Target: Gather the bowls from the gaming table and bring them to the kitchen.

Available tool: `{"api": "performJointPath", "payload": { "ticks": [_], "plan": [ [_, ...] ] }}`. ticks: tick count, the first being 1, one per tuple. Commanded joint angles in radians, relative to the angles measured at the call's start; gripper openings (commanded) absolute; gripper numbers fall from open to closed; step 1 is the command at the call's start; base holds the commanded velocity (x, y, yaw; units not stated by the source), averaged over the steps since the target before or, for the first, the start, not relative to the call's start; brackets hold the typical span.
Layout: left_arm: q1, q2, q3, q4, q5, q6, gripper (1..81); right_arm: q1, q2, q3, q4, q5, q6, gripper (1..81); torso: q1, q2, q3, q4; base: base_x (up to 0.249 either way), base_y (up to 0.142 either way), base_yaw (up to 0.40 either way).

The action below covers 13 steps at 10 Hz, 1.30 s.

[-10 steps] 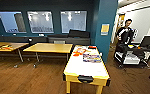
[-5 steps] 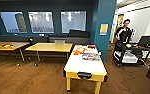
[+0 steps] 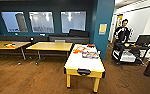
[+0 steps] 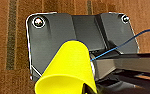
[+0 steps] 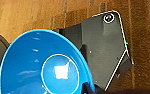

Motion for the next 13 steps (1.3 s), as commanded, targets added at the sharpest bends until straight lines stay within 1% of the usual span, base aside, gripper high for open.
{"api": "performJointPath", "payload": {
  "ticks": [1,2,6,9,13],
  "plan": [
    [-0.040,-0.009,0.003,0.008,0.050,0.011,1.0,0.030,-0.033,0.011,-0.024,-0.043,0.001,1.0,0.001,0.000,0.000,0.000,-0.140,0.000,0.000],
    [-0.040,-0.009,0.003,0.006,0.050,0.011,1.0,0.030,-0.033,0.011,-0.024,-0.043,0.001,1.0,0.001,0.000,0.000,0.000,-0.088,0.000,0.000],
    [-0.040,-0.008,-0.001,-0.003,0.047,0.011,1.0,0.028,-0.026,-0.004,-0.024,-0.043,0.001,1.0,0.001,-0.001,0.001,0.000,0.000,0.000,0.000],
    [-0.040,0.000,-0.004,-0.001,0.048,0.011,1.0,0.030,-0.009,-0.019,-0.024,-0.043,-0.001,1.0,0.001,-0.001,0.001,0.000,0.000,0.000,0.000],
    [-0.040,0.002,-0.014,0.006,0.050,0.009,1.0,0.028,-0.009,-0.018,-0.024,-0.043,-0.001,1.0,0.002,-0.001,0.001,0.000,0.000,0.000,0.000]
  ]
}}
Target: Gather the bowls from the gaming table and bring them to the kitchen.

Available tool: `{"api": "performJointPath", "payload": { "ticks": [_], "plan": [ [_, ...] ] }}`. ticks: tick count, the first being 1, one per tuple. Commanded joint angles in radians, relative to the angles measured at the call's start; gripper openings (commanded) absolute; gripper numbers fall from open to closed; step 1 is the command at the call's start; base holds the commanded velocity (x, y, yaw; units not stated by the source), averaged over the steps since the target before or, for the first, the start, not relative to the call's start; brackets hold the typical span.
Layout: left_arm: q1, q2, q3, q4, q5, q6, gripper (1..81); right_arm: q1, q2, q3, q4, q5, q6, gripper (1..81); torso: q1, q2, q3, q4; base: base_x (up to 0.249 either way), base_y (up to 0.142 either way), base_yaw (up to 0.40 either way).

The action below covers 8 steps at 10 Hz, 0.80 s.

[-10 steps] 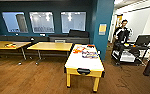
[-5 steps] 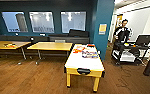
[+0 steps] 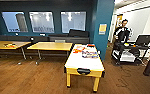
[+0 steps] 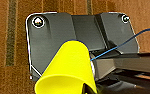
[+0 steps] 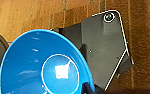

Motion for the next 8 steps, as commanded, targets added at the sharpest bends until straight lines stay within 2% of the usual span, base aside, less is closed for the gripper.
{"api": "performJointPath", "payload": {
  "ticks": [1,3,5,8],
  "plan": [
    [-0.043,-0.009,0.001,0.009,0.052,0.010,1.0,0.030,-0.030,0.013,-0.022,-0.043,-0.001,1.0,0.000,0.000,0.000,0.000,0.000,0.000,0.000],
    [-0.044,-0.007,0.001,0.009,0.052,0.008,1.0,0.030,-0.032,0.011,-0.022,-0.043,-0.001,1.0,0.000,0.000,0.000,0.000,0.000,0.000,-0.173],
    [-0.046,-0.001,-0.002,0.010,0.055,0.010,1.0,0.028,-0.026,0.011,-0.022,-0.043,-0.004,1.0,0.000,0.000,0.000,0.000,0.000,0.000,-0.381],
    [-0.053,0.036,-0.065,-0.002,0.055,0.005,1.0,0.028,-0.020,0.008,-0.022,-0.043,-0.007,1.0,0.000,0.000,0.000,0.000,0.000,0.000,-0.394]
  ]
}}
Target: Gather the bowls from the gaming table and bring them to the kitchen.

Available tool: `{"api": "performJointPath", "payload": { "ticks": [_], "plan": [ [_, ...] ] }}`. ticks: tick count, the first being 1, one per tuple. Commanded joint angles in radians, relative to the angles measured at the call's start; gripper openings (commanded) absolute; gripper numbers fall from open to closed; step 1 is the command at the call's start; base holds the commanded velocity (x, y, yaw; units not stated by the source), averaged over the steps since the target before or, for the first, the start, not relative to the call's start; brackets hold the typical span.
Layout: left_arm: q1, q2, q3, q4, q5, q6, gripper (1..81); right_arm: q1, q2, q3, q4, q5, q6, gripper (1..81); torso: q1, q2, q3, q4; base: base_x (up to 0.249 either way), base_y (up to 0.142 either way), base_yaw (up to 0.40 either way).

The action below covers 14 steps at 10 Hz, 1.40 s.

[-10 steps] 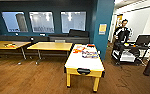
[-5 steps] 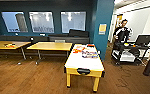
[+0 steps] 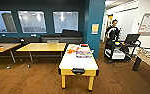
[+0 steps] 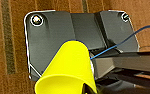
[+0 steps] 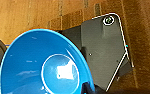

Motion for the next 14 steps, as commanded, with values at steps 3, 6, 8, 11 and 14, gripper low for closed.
{"api": "performJointPath", "payload": {
  "ticks": [3,6,8,11,14],
  "plan": [
    [-0.051,0.022,-0.055,0.006,0.048,0.008,1.0,0.030,-0.029,0.012,-0.022,-0.045,-0.006,1.0,0.000,0.000,0.000,0.000,0.000,0.000,-0.395],
    [-0.043,0.031,-0.054,0.012,0.043,0.011,1.0,0.028,-0.028,0.012,-0.022,-0.045,-0.006,1.0,0.000,0.000,0.000,0.000,0.000,0.000,-0.395],
    [-0.044,0.034,-0.056,0.021,0.043,0.011,1.0,0.025,-0.028,0.009,-0.022,-0.045,-0.006,1.0,0.000,0.000,0.000,0.000,0.000,0.000,-0.395],
    [-0.043,0.025,-0.056,0.023,0.041,0.011,1.0,0.025,-0.028,0.003,-0.022,-0.045,-0.004,1.0,0.000,0.000,0.000,0.000,0.000,0.000,-0.395],
    [-0.040,-0.011,0.011,0.023,0.043,0.011,1.0,0.018,-0.116,0.150,-0.033,-0.030,0.002,1.0,0.000,0.000,0.000,0.000,0.000,0.000,-0.395]
  ]
}}
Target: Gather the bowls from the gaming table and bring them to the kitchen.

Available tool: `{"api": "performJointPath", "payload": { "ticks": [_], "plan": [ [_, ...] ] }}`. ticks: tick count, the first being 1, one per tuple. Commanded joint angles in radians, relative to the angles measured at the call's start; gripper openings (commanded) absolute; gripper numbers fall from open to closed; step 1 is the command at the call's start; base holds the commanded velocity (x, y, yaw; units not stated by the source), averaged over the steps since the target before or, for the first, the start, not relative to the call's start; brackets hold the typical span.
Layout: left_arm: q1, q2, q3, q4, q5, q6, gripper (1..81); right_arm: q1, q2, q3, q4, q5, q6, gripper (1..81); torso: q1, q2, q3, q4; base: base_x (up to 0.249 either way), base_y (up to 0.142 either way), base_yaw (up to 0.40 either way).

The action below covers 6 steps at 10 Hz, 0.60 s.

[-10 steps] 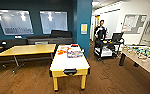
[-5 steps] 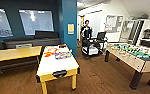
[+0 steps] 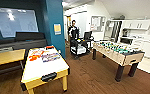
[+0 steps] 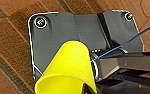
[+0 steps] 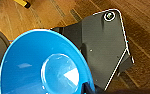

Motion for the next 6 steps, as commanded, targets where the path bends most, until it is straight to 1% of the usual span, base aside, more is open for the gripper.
{"api": "performJointPath", "payload": {
  "ticks": [1,2,3,4,6],
  "plan": [
    [-0.040,-0.046,0.083,0.012,0.050,0.010,1.0,0.021,-0.150,0.209,-0.033,0.000,0.004,1.0,0.000,0.000,0.000,0.000,0.000,0.000,-0.395],
    [-0.040,-0.066,0.116,0.012,0.050,0.010,1.0,0.019,-0.212,0.306,-0.040,0.019,0.004,1.0,0.000,0.000,0.000,0.000,0.000,0.000,-0.395],
    [-0.039,-0.077,0.130,0.012,0.050,0.010,1.0,0.019,-0.251,0.364,-0.049,0.024,0.004,1.0,0.000,0.000,0.000,0.000,0.000,0.000,-0.395],
    [-0.039,-0.078,0.131,0.012,0.050,0.010,1.0,0.019,-0.264,0.376,-0.050,0.027,0.004,1.0,0.000,0.000,0.000,0.000,0.000,0.000,-0.395],
    [-0.039,-0.077,0.132,0.012,0.050,0.010,1.0,0.018,-0.248,0.346,-0.050,0.029,0.004,1.0,0.000,0.000,0.000,0.000,0.000,0.000,-0.395]
  ]
}}
